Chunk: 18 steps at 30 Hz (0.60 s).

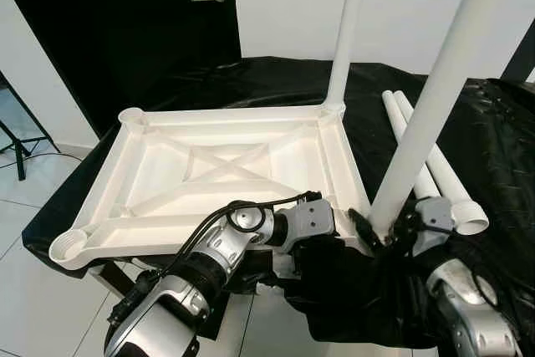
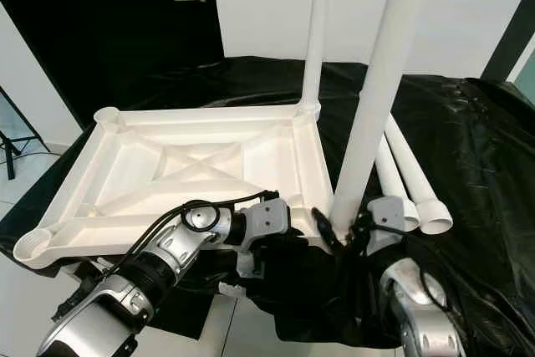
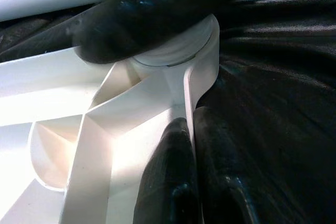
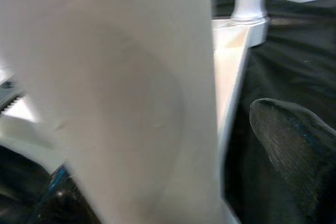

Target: Building children table

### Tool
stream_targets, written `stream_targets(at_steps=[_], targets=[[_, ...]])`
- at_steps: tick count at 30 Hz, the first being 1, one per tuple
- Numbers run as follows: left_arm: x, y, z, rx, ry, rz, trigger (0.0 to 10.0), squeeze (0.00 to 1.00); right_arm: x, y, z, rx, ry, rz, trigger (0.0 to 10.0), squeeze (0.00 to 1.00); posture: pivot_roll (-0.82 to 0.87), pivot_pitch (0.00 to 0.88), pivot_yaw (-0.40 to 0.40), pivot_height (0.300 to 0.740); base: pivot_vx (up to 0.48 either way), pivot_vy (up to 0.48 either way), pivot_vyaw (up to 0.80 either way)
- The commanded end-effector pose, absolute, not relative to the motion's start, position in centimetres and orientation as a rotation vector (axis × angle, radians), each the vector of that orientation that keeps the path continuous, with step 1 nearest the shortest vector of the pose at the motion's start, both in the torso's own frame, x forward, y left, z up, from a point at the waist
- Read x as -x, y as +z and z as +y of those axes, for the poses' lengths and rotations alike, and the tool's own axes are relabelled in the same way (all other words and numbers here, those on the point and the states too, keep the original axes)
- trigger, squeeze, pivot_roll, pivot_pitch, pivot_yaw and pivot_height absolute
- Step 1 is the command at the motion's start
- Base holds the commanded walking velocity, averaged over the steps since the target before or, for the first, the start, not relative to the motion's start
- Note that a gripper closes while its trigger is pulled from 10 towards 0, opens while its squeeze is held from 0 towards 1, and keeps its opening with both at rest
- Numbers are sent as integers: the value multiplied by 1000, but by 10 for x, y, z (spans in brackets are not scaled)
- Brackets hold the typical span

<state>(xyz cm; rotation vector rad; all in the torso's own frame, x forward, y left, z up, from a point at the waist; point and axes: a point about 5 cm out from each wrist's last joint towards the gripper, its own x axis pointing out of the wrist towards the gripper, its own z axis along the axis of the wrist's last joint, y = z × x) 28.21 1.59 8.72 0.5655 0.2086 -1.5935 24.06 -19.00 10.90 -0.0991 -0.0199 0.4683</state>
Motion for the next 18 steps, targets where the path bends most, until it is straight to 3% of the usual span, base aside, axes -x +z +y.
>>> stream_targets(at_steps=[1,4,5,6,7,9,10,18], targets=[[-257,32,43,-547,-1640,528,10000,0,-239,102,-188,71,566,37,10000,0,164,0,-10,740,0,0,0],[-257,32,43,-547,-1637,528,10000,0,-236,99,-186,68,619,61,10000,0,168,0,-14,740,0,0,0],[-257,32,43,-546,-1635,528,10000,0,-233,94,-185,63,673,100,4549,0,172,0,-18,740,0,0,0],[-257,32,43,-544,-1631,527,10000,0,-230,87,-185,58,721,146,4549,0,172,0,-18,740,0,0,0],[-257,32,44,-543,-1630,528,10000,0,-229,85,-186,54,732,162,2235,0,172,0,-18,740,0,0,0],[-257,32,44,-543,-1629,528,10000,0,-229,84,-187,52,737,170,2235,0,172,0,-18,740,0,0,0],[-257,31,44,-542,-1627,529,10000,0,-230,84,-188,47,738,178,0,0,172,0,-18,740,0,0,0],[-257,31,44,-542,-1631,530,10000,0,-232,82,-191,27,694,173,0,0,163,0,-13,740,0,0,0]])
